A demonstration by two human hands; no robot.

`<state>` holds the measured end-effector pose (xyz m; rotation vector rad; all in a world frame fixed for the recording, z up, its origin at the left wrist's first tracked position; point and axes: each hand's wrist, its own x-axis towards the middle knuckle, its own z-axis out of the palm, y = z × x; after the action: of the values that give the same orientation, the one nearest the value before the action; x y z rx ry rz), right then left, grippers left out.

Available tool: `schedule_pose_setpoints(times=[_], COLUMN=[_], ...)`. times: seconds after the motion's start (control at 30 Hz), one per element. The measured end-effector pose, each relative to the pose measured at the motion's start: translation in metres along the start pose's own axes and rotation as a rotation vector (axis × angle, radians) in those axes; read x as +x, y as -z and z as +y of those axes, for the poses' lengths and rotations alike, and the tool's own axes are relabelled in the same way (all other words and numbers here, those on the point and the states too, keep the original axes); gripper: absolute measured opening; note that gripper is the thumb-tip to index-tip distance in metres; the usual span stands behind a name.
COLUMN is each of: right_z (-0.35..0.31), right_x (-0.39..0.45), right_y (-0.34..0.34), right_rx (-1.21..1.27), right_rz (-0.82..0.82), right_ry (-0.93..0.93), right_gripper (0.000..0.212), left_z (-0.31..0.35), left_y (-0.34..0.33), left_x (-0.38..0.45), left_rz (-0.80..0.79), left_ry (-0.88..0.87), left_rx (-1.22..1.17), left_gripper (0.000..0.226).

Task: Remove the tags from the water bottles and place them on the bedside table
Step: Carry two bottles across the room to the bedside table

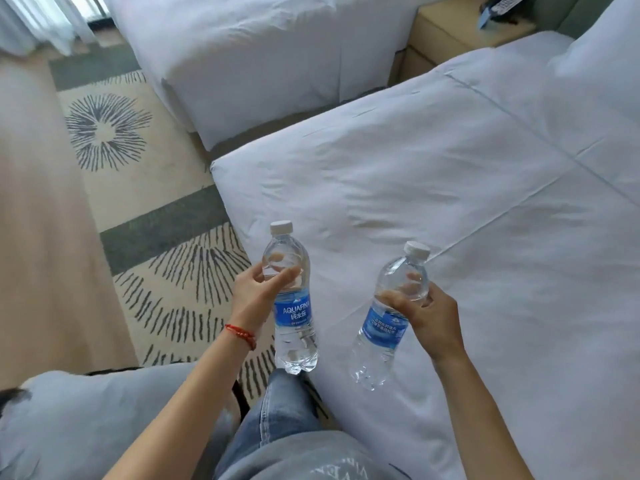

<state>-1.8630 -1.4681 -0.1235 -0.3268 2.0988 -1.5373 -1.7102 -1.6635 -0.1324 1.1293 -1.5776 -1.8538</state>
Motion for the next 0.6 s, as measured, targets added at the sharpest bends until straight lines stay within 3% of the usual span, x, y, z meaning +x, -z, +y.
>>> schedule_pose_setpoints(times=[0.17, 0.37, 0.5, 0.6], right_z=[-0.032, -0.062, -0.073, -0.075], right_x=[0.065, 0.122, 0.146, 0.163], right_y=[-0.045, -0.082, -0.086, -0.085], right_rx=[0.018, 0.059, 0.056, 0.042], right_rz=[0.075, 0.127, 0.13, 0.123], right_ry=[-0.031, -0.042, -0.045, -0.051], right_gripper=[0.024, 0.035, 0.025, 0.032], left_z=[0.039, 0.066, 0.075, 0.075], left_y=[0.008, 0.009, 0.004, 0.001], left_x=[0.09, 0.165, 0.191, 0.204], left_rz=[-0.08, -0.156, -0.169, -0.165], left_ry=[0.028, 0.031, 0.04, 0.048], left_rx=[0.067, 0.13, 0.123, 0.131], left_gripper=[0.045, 0.018, 0.029, 0.023])
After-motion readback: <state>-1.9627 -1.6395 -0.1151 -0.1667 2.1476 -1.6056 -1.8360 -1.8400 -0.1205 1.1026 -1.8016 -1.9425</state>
